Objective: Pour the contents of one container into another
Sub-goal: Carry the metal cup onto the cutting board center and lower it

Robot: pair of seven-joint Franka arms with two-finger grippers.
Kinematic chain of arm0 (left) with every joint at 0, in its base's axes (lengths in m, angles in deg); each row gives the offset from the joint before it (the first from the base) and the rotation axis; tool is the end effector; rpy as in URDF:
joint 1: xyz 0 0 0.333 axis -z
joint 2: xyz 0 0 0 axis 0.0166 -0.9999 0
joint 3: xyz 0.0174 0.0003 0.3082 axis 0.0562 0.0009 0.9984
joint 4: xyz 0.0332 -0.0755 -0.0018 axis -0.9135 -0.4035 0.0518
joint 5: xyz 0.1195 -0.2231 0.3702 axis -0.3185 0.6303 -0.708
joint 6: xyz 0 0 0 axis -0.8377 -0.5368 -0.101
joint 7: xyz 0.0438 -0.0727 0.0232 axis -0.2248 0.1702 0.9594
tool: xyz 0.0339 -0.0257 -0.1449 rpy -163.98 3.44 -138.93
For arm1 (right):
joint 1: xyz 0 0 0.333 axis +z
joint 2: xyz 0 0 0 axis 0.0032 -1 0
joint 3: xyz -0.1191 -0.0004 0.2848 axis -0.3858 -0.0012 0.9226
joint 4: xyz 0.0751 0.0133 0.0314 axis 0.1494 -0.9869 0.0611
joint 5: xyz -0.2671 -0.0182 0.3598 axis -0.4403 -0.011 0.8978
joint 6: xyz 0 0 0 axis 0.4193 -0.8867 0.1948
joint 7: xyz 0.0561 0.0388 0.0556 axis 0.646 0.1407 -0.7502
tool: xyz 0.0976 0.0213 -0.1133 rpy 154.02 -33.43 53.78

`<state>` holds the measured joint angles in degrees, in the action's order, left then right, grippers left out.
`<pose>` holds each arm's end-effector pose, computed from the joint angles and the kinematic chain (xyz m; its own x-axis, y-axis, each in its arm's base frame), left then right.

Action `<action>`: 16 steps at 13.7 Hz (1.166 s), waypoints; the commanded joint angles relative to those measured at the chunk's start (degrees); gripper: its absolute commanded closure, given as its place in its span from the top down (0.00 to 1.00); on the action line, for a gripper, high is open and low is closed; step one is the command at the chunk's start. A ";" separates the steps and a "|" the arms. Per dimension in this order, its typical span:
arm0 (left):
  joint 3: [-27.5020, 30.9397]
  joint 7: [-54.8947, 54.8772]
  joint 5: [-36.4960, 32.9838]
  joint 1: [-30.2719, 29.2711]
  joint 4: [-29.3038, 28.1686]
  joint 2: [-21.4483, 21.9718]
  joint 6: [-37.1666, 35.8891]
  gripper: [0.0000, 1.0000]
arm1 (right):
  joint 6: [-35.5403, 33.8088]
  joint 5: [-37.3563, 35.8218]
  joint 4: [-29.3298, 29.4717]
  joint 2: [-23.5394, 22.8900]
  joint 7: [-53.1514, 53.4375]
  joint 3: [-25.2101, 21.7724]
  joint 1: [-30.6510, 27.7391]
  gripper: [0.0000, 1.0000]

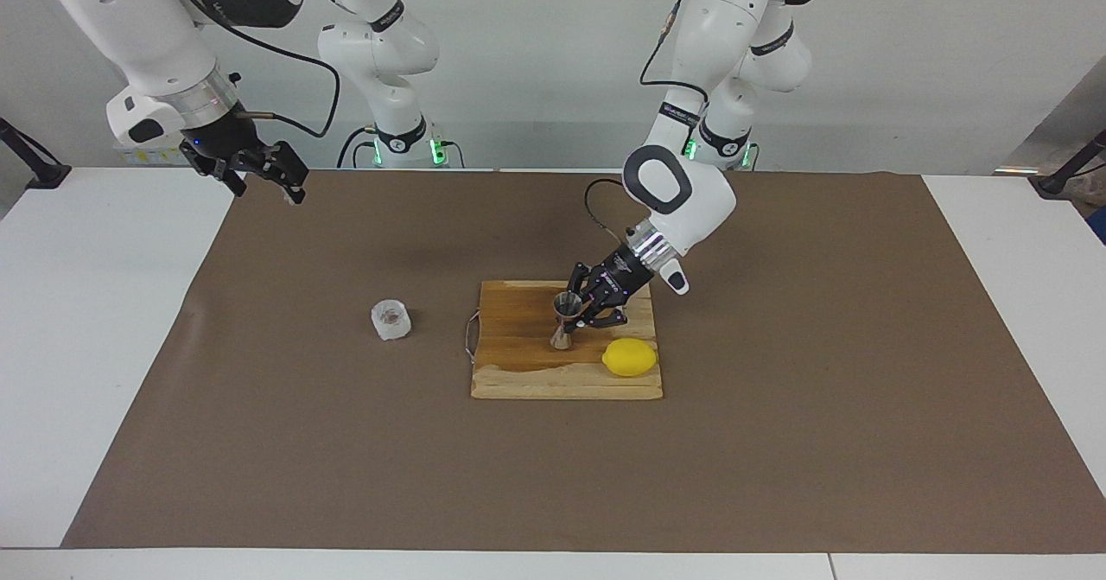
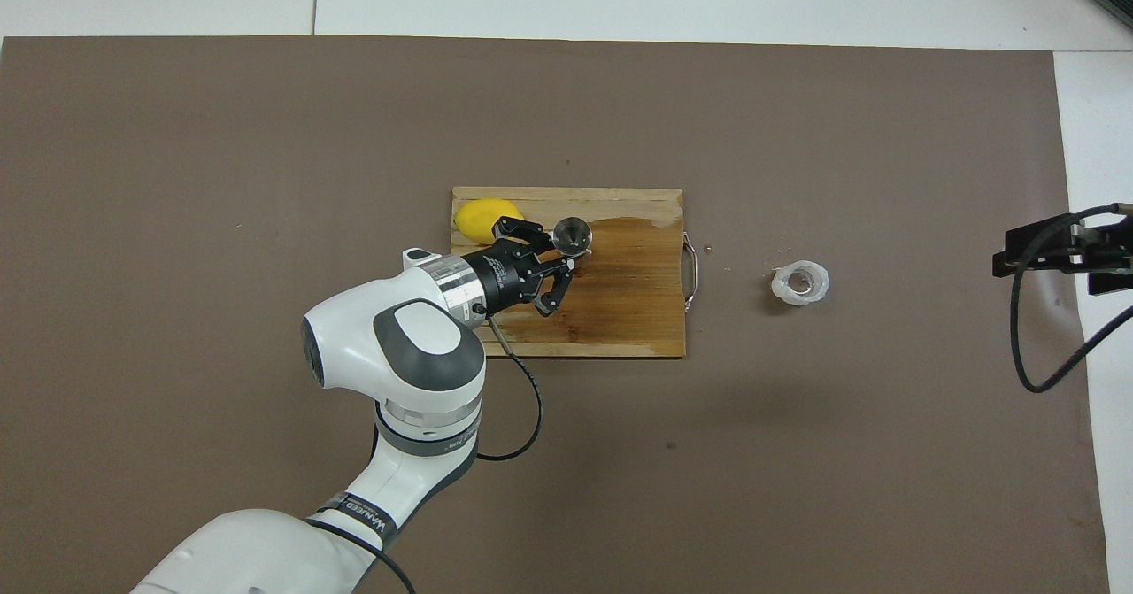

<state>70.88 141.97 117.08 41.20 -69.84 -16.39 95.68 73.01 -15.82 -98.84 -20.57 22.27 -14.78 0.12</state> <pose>0.5596 -0.3934 0.2343 -0.2675 0.4857 -0.8322 0.8940 0.4473 -0.0263 0.5914 -0.0497 0.5454 0.9786 -0.1929 -0.0721 -0.1960 -0.9798 -0.0392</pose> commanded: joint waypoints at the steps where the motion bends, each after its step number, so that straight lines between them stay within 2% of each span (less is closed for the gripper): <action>1: 0.58 -1.35 1.78 2.29 -0.64 -0.08 1.93 0.00 | 0.19 1.25 -0.35 0.25 0.32 0.30 -0.48 1.00; 4: 0.58 -3.11 1.78 3.17 -0.64 -0.43 3.94 0.00 | 0.19 1.25 -0.27 0.25 0.32 0.30 -0.48 1.00; 5: 0.58 -3.11 1.78 3.43 -0.55 -0.43 4.39 0.50 | 0.19 1.25 -0.35 0.25 0.32 0.30 -0.48 1.00; 6: 0.58 -3.03 1.78 3.43 -0.55 -0.43 4.48 0.81 | 0.19 1.25 -0.35 0.25 0.32 0.30 -0.48 1.00; 7: 0.67 -3.11 1.69 3.43 -0.55 -0.26 4.57 0.96 | 0.19 1.25 -0.27 0.25 0.32 0.30 -0.48 1.00; 8: 0.67 -3.03 1.60 3.26 -0.55 0.09 4.57 1.00 | 0.19 1.25 -0.27 0.25 0.32 0.30 -0.48 1.00; 11: 0.85 -3.11 0.73 3.52 -0.81 1.94 6.58 1.00 | 0.19 1.25 -0.35 0.25 0.32 0.30 -0.48 1.00; 16: 0.85 -6.89 0.46 4.84 -6.44 8.26 7.38 1.00 | 0.19 1.25 -0.27 0.25 0.23 0.30 -0.48 1.00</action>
<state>71.06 136.64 117.14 44.75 -71.92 -12.88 102.19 73.01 -15.82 -98.84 -20.57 22.27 -14.78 0.12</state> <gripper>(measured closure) 0.000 0.000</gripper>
